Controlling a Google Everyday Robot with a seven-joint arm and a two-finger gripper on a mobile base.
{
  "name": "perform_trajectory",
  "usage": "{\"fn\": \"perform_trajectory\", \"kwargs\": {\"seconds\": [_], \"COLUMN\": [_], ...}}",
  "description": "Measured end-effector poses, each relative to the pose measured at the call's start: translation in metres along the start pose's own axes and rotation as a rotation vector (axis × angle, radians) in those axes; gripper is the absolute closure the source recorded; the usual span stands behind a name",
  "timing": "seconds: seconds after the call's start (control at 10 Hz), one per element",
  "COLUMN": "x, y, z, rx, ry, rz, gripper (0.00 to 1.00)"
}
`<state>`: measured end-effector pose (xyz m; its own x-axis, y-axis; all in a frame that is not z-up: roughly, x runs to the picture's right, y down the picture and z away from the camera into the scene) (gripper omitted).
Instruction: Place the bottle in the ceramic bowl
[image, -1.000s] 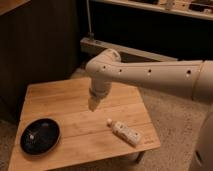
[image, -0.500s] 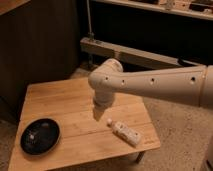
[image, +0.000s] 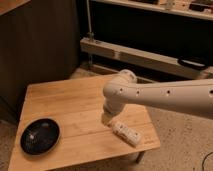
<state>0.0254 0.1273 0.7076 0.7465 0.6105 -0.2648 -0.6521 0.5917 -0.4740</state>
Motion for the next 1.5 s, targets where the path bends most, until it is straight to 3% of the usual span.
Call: {"fn": "perform_trajectory", "kwargs": {"seconds": [0.4, 0.9, 1.1, 1.5], "x": [0.004, 0.023, 0.037, 0.04], "y": [-0.03, -0.033, -0.034, -0.035], "z": [0.023, 0.052, 0.07, 0.073], "rx": [-0.014, -0.046, -0.047, -0.045], "ry": [-0.001, 0.048, 0.056, 0.055], "rz": [-0.028, -0.045, 0.005, 0.022], "gripper": [0.35, 0.35, 0.35, 0.35]}}
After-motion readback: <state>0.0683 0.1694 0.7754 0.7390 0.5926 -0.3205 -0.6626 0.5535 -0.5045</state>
